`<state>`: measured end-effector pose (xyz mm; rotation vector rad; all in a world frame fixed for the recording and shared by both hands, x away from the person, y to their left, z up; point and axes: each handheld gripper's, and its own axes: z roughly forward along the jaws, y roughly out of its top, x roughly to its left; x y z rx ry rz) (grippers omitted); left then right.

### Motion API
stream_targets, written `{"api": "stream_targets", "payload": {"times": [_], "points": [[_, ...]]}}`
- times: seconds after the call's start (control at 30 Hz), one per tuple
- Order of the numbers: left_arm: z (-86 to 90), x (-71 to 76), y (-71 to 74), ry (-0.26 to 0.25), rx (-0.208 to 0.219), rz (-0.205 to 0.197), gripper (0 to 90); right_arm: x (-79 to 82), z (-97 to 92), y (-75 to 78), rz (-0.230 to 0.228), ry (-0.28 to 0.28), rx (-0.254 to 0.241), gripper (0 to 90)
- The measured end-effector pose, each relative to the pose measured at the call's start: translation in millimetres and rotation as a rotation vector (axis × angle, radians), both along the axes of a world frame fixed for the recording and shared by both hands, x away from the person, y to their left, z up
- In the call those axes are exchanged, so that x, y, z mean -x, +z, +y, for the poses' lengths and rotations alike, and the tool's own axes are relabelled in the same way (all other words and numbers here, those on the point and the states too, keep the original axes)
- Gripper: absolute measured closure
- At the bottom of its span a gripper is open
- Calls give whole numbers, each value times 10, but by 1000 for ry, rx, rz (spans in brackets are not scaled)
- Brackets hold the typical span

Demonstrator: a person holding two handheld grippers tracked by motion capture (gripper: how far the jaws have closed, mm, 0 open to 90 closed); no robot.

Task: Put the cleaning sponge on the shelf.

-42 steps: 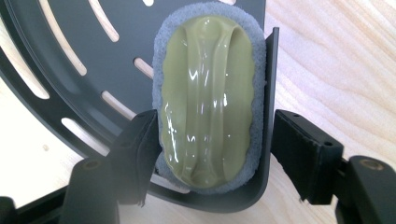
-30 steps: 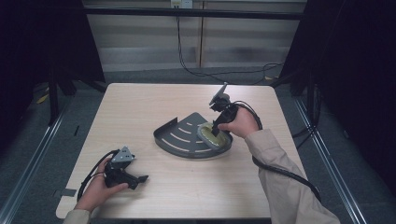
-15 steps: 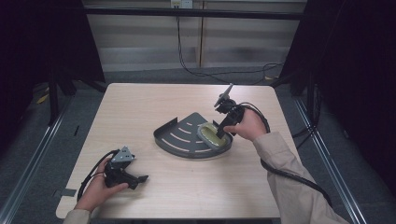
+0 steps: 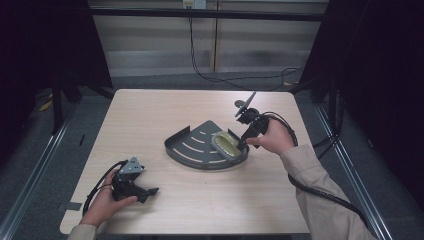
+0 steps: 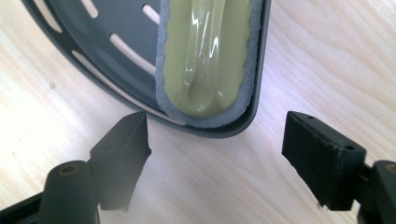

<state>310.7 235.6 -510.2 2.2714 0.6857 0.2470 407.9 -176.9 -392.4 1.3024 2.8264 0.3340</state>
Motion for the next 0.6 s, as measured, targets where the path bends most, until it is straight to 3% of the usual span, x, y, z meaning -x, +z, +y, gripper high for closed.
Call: {"api": "stream_targets", "payload": {"times": [0.6], "points": [[-2,1,-2,1,4,3,1,185,-140,12,4,30,-25,162]]}}
